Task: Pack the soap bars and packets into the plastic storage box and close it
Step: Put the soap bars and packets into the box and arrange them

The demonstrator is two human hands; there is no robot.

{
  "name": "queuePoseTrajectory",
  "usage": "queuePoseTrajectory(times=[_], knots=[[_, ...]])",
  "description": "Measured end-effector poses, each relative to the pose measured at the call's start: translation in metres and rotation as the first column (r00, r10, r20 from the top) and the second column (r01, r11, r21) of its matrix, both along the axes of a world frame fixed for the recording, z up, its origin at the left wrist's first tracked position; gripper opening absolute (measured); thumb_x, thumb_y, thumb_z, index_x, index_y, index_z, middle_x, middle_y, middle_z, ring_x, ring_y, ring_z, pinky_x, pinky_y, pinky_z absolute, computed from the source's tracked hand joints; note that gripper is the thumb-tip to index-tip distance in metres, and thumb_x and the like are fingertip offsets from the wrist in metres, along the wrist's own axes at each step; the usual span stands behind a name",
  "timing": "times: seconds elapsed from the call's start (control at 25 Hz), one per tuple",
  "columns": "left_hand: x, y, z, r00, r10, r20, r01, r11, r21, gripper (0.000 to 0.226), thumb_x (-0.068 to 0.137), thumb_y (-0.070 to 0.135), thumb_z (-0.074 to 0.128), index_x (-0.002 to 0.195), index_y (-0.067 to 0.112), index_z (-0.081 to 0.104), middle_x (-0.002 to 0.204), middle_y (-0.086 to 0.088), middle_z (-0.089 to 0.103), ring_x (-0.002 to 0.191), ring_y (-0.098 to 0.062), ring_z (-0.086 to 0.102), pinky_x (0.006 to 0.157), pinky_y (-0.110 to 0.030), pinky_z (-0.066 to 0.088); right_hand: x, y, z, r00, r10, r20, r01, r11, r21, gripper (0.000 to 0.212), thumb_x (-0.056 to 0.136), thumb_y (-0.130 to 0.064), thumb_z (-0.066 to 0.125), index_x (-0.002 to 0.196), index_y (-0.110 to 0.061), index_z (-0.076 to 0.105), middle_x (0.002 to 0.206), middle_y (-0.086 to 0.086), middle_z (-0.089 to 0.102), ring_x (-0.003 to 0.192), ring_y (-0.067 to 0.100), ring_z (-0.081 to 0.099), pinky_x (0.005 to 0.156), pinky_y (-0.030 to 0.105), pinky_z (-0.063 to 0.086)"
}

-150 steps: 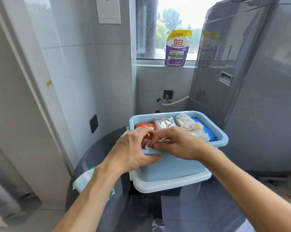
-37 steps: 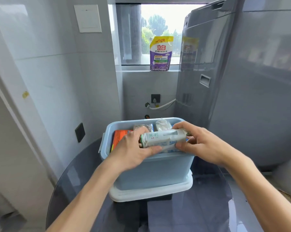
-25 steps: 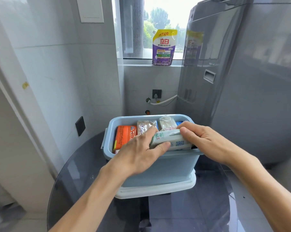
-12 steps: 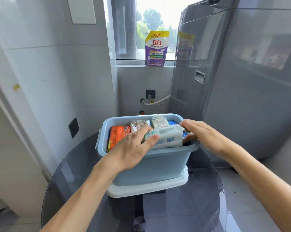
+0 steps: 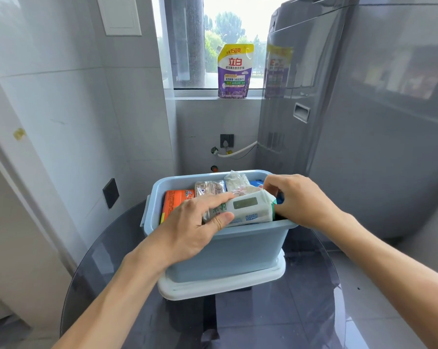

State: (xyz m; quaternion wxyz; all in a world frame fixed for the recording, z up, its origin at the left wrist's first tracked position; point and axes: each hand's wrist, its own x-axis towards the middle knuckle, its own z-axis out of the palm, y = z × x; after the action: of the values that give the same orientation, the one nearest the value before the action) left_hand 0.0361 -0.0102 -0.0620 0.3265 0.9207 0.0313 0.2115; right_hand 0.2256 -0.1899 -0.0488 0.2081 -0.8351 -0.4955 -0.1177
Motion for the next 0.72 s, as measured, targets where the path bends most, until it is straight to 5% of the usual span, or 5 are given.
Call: queuePoseTrajectory(times=[0.12, 0.28, 0.52, 0.64, 0.72], knots=[[0.001, -0.002, 0.006, 1.0, -0.013, -0.02, 0.014, 0.999, 0.052, 0.05, 0.095, 0.042, 0.058, 0.141, 0.026, 0.052, 0.136, 0.02, 0.048, 0.124, 0.016, 0.033, 0.094, 0.007, 0.021, 0.0, 0.0, -0.005, 0.991, -0.039, -0.126, 0.056, 0.989, 0.137, 0.016, 0.07, -0.013, 0.069, 0.07, -0.024, 0.057, 0.072, -0.008, 0.063, 0.069, 0.018, 0.055, 0.061, 0.033, 0.048], [0.016, -0.013, 0.022, 0.995, 0.008, -0.104, 0.011, 0.984, 0.178, 0.044, 0.096, 0.042, 0.055, 0.139, 0.03, 0.054, 0.141, 0.003, 0.057, 0.127, -0.011, 0.05, 0.097, -0.011, 0.033, 0.005, 0.002, -0.009, 0.95, 0.008, -0.312, 0.069, 0.97, 0.234, 0.029, 0.07, 0.0, 0.069, 0.062, -0.025, 0.059, 0.061, -0.011, 0.06, 0.056, 0.002, 0.048, 0.055, 0.014, 0.039], [0.03, -0.025, 0.03, 0.986, -0.013, -0.165, 0.046, 0.979, 0.201, 0.038, 0.099, 0.044, 0.049, 0.134, 0.031, 0.056, 0.134, -0.003, 0.062, 0.122, -0.023, 0.055, 0.097, -0.03, 0.04, -0.006, 0.003, -0.015, 0.609, 0.34, -0.716, 0.223, 0.793, 0.567, 0.03, 0.093, -0.03, 0.064, 0.071, -0.01, 0.067, 0.071, 0.005, 0.069, 0.066, 0.018, 0.059, 0.061, 0.028, 0.047], [0.023, -0.03, 0.02, 0.998, -0.019, -0.055, 0.03, 0.98, 0.196, 0.043, 0.098, 0.045, 0.049, 0.14, 0.034, 0.05, 0.137, 0.004, 0.059, 0.123, -0.017, 0.054, 0.101, -0.032, 0.042, -0.017, -0.014, -0.003, 0.673, 0.309, -0.671, 0.117, 0.852, 0.51, 0.04, 0.093, -0.049, 0.049, 0.089, -0.018, 0.074, 0.093, 0.002, 0.074, 0.082, 0.016, 0.064, 0.077, 0.031, 0.047], [0.014, -0.025, 0.014, 0.995, -0.084, -0.054, 0.092, 0.98, 0.175, 0.047, 0.096, 0.05, 0.048, 0.142, 0.041, 0.045, 0.136, 0.017, 0.056, 0.122, -0.004, 0.051, 0.1, -0.022, 0.039, -0.031, -0.025, -0.005, 0.848, 0.194, -0.492, 0.03, 0.911, 0.411, 0.03, 0.088, -0.054, 0.052, 0.103, -0.034, 0.069, 0.105, -0.016, 0.069, 0.098, 0.009, 0.059, 0.085, 0.03, 0.043]])
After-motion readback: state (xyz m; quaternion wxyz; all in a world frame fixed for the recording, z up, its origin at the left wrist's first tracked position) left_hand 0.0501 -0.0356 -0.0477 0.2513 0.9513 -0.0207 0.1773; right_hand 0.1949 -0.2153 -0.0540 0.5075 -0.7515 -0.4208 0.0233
